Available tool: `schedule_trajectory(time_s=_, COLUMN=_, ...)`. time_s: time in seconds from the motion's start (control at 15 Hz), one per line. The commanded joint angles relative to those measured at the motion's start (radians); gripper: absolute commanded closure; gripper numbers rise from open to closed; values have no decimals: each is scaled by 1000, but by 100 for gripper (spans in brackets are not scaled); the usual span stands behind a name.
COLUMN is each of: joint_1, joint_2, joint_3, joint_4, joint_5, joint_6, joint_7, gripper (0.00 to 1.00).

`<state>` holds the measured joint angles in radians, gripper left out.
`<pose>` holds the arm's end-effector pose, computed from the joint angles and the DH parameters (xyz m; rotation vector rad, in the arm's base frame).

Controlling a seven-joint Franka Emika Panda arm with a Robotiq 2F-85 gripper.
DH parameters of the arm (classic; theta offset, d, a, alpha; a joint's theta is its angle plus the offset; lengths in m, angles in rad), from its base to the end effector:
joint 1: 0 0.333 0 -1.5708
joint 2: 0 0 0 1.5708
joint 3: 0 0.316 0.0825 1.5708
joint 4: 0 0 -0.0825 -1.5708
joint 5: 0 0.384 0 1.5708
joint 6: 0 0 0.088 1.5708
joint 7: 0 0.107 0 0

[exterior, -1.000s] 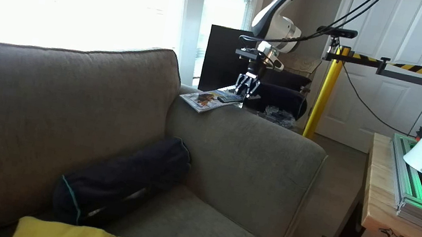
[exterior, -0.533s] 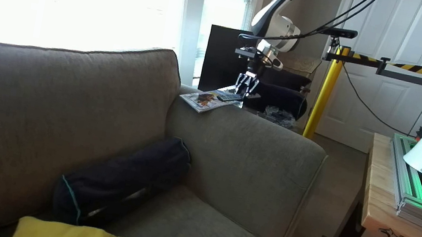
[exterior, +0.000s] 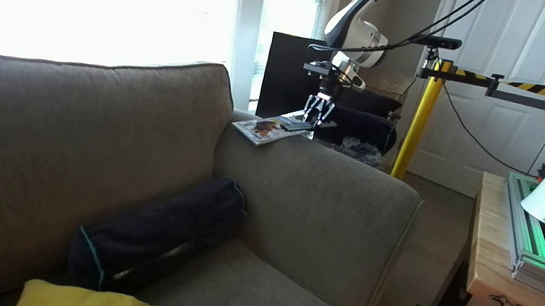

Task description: Put the remote on the side table

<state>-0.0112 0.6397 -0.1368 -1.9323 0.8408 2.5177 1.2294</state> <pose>0.6047 -0.0955 0.1491 -1.4519 2.3996 0.3117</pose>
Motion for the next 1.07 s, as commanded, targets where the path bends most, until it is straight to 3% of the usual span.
schedule_trajectory(time_s=0.0, joint_1=-5, joint_2=14, joint_3=-31, joint_4=53, joint_5=-107, joint_6=38, joint_7=-21, gripper=69)
schedule_trajectory(time_s=0.2, joint_1=-31, joint_2=19, joint_3=-98, joint_4=173, joint_5=-313, joint_6=-19, joint_7=-28, gripper=69)
schedule_trajectory(time_s=0.4, joint_1=-101, joint_2=47, joint_3=-97, joint_4=353, joint_5=-460, joint_6=-82, joint_7=-84, gripper=69)
schedule_trajectory(time_s=0.73, joint_1=-211, joint_2=105, joint_3=-26, joint_4=632, joint_5=-500, joint_6=-193, joint_7=-310, gripper=69)
schedule_trajectory(time_s=0.93, joint_1=-251, joint_2=134, joint_3=24, joint_4=714, joint_5=-474, joint_6=-210, joint_7=-479, gripper=69)
schedule_trajectory(time_s=1.0, joint_1=-221, joint_2=78, joint_3=-10, joint_4=615, joint_5=-478, joint_6=-181, joint_7=-398, gripper=44)
